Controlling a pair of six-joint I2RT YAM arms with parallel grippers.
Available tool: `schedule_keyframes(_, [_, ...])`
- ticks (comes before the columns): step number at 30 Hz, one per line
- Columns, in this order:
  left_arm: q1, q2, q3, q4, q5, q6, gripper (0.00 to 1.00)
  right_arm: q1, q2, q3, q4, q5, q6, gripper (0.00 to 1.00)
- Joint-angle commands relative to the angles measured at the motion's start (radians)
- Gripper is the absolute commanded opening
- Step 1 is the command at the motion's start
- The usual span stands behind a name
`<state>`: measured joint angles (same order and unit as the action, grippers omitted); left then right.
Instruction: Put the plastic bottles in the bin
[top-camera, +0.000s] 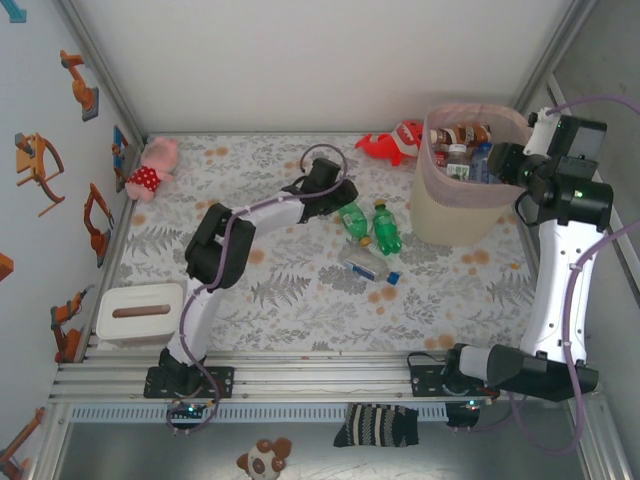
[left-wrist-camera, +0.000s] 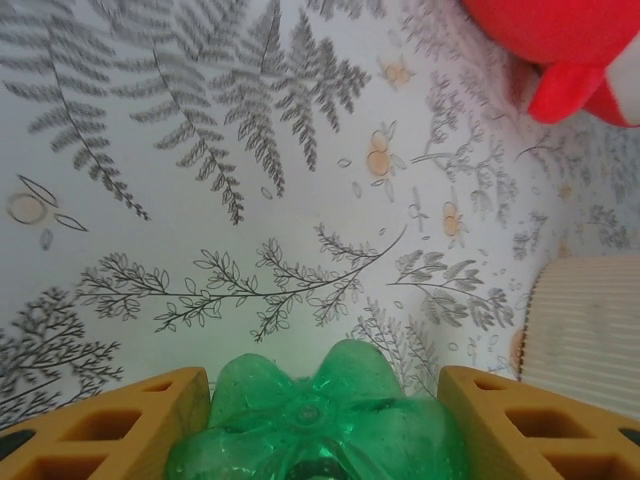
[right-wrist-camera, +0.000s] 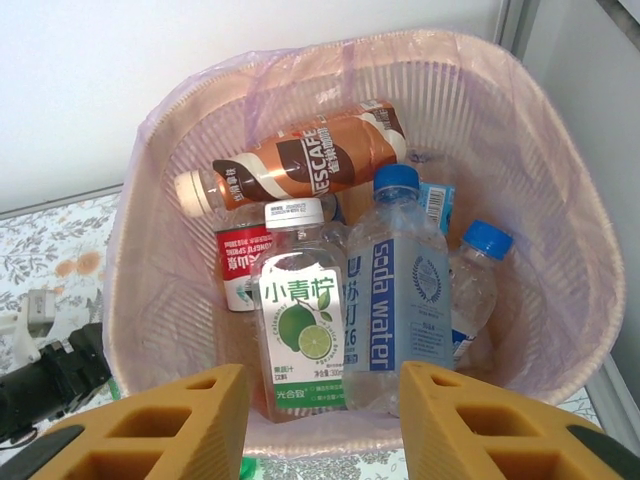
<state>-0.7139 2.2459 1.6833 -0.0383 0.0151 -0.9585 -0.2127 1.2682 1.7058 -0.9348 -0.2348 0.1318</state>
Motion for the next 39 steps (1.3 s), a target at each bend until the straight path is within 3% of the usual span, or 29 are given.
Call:
schedule_keyframes(1, [0.017, -0.139, -0.036, 0.095, -0.015, 0.096, 0.50, 0.008, -0.043, -0.019, 0.025, -0.063, 0.006, 0.43])
schedule_keyframes(8, [0.034, -0.332, -0.158, 0.219, 0.088, 0.276, 0.44, 0.035, -0.119, -0.129, 0.167, -0.293, 0.043, 0.45])
schedule_keyframes(16, [0.041, -0.519, -0.254, 0.308, 0.352, 0.436, 0.37, 0.131, -0.198, -0.278, 0.405, -0.536, 0.070, 0.50])
schedule_keyframes(24, [0.039, -0.660, -0.310, 0.393, 0.551, 0.469, 0.38, 0.323, -0.215, -0.353, 0.517, -0.558, -0.005, 0.58])
schedule_keyframes(34, [0.036, -0.788, -0.382, 0.536, 0.720, 0.460, 0.36, 0.540, -0.168, -0.416, 0.696, -0.561, 0.034, 0.80])
schedule_keyframes(39, [0.035, -0.821, -0.393, 0.578, 0.774, 0.455, 0.36, 0.617, -0.122, -0.418, 0.751, -0.553, 0.058, 0.83])
